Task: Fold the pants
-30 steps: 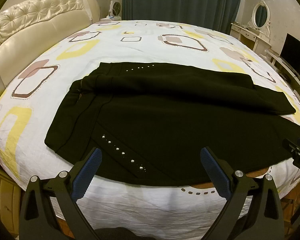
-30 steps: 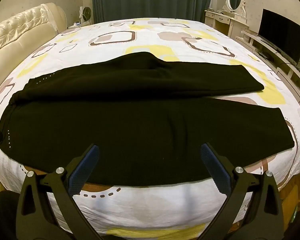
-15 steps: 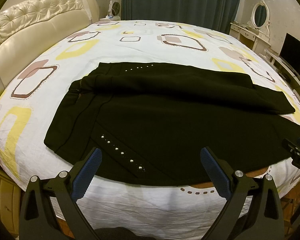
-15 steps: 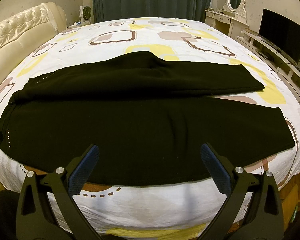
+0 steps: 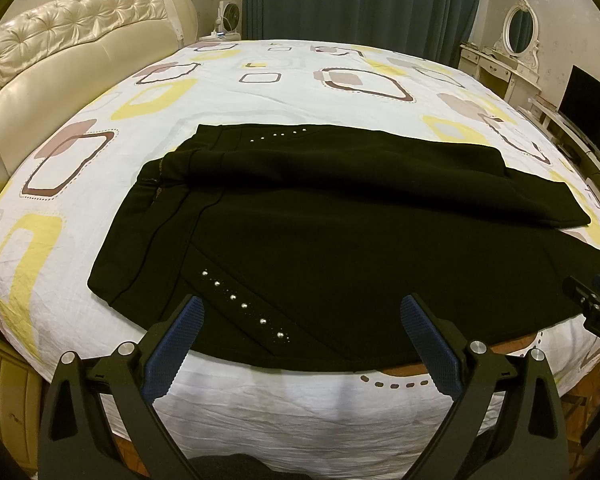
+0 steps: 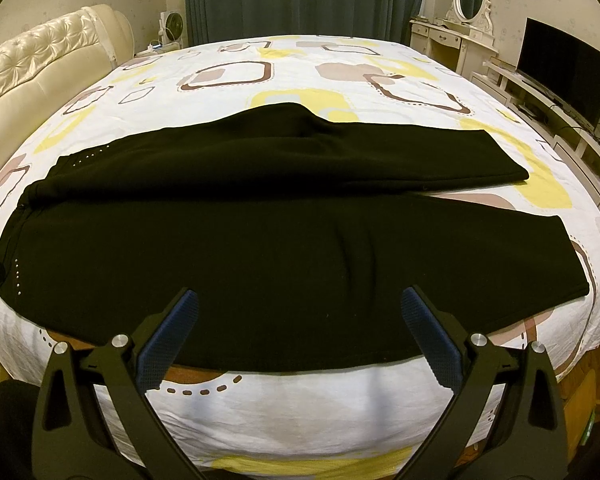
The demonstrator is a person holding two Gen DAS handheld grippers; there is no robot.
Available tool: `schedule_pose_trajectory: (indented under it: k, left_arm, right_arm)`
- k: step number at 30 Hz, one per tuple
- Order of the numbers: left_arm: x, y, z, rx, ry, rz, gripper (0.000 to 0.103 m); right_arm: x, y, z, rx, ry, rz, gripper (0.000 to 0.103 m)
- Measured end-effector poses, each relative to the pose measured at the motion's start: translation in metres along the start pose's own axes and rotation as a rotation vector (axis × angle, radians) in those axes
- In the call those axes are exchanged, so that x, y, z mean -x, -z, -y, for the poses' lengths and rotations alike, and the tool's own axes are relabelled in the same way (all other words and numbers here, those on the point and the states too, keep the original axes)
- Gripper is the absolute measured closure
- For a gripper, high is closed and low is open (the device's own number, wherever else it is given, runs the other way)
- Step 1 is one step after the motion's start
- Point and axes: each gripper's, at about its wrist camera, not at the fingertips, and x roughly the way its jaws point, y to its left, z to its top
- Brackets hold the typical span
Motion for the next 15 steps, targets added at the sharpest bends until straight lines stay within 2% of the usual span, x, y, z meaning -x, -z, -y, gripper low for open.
schedule_pose_trajectory:
  k: [15]
  left_arm:
    - [0.0003, 0.0009, 0.0004, -0.002, 0.001, 0.0, 0.005]
  right_arm:
    - [-0.0002, 0.0002, -0.0001, 0.001, 0.001, 0.0, 0.002]
